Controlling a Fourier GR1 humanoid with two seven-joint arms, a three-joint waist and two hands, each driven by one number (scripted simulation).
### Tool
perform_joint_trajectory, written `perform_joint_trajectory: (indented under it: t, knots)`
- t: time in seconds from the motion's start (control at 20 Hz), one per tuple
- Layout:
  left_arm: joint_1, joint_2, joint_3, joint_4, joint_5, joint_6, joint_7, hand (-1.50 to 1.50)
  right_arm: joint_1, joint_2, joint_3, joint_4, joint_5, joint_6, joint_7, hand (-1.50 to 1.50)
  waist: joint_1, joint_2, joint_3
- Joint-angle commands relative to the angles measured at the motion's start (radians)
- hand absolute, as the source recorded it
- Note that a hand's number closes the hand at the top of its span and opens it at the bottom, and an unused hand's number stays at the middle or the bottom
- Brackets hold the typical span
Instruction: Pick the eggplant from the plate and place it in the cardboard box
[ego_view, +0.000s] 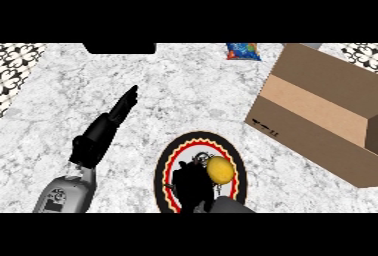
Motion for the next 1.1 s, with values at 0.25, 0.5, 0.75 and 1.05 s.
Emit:
perform_joint_trajectory:
  t: [0.25,0.5,0.75,1.05]
  knots:
    - [0.003,0.001,0.037,0.035,0.006,0.003,-0.019,0.00,-0.017,-0.182,-0.125,-0.054,0.203,-0.180,0.053,1.50,-0.037,0.014,0.000]
    - [0.016,-0.024,0.019,0.030,-0.004,0.017,-0.019,0.00,0.023,-0.319,-0.176,-0.078,0.377,-0.345,0.106,1.50,-0.031,0.015,0.000]
    - [0.012,-0.054,-0.017,-0.001,-0.034,0.040,0.016,0.00,0.037,-0.408,-0.218,-0.260,0.512,-0.309,0.204,1.50,-0.024,0.014,0.000]
    - [0.008,-0.067,-0.027,-0.017,-0.050,0.052,0.020,0.00,0.110,-0.423,-0.212,-0.673,0.623,-0.121,0.327,1.50,-0.031,0.009,-0.001]
